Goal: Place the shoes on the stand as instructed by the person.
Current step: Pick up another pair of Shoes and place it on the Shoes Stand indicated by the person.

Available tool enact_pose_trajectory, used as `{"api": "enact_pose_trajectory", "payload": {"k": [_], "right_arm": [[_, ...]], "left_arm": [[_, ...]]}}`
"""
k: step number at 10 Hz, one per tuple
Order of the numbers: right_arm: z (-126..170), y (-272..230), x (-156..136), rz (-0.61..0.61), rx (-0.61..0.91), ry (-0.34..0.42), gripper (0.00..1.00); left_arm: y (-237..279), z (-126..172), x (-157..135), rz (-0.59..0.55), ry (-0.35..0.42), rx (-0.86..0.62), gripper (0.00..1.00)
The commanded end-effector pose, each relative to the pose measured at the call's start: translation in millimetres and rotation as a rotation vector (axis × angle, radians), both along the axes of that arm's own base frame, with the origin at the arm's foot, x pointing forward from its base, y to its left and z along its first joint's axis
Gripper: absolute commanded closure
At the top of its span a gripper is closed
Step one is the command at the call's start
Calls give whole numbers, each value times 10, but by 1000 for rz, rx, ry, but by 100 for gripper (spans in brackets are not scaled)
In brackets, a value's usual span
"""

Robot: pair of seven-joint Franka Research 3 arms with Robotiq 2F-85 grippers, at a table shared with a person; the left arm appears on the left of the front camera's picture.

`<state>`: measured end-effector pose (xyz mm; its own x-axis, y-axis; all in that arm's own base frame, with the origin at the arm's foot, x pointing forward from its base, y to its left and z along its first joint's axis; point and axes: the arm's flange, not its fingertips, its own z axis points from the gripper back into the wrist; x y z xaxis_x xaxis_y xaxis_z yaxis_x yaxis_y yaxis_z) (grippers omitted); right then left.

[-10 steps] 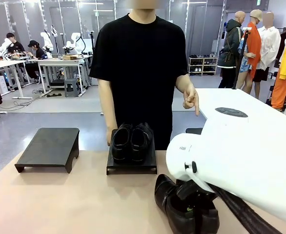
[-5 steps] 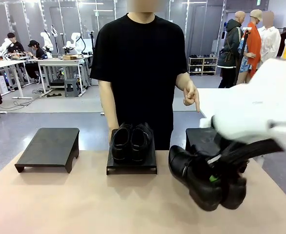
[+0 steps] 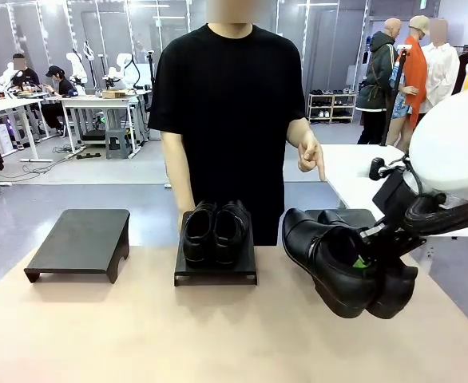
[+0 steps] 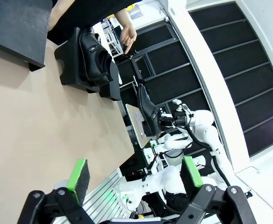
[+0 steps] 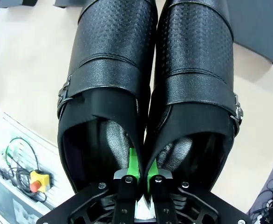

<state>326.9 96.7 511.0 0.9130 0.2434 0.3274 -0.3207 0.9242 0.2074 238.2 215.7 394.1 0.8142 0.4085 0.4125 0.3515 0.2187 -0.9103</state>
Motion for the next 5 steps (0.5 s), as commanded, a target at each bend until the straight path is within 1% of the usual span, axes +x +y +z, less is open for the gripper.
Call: {"api": "enact_pose_trajectory", "payload": {"k": [1,4,5], "right_arm": [[-7,-27,9,4,-7,2,100],[-7,-27,9,4,-7,2,100],[-81,-10,-5,14,-10,18,93]], "left_arm": [[4,51,9,5,-16,-19,0],[4,51,9,5,-16,-19,0],[4,51,9,5,-16,-19,0]]}}
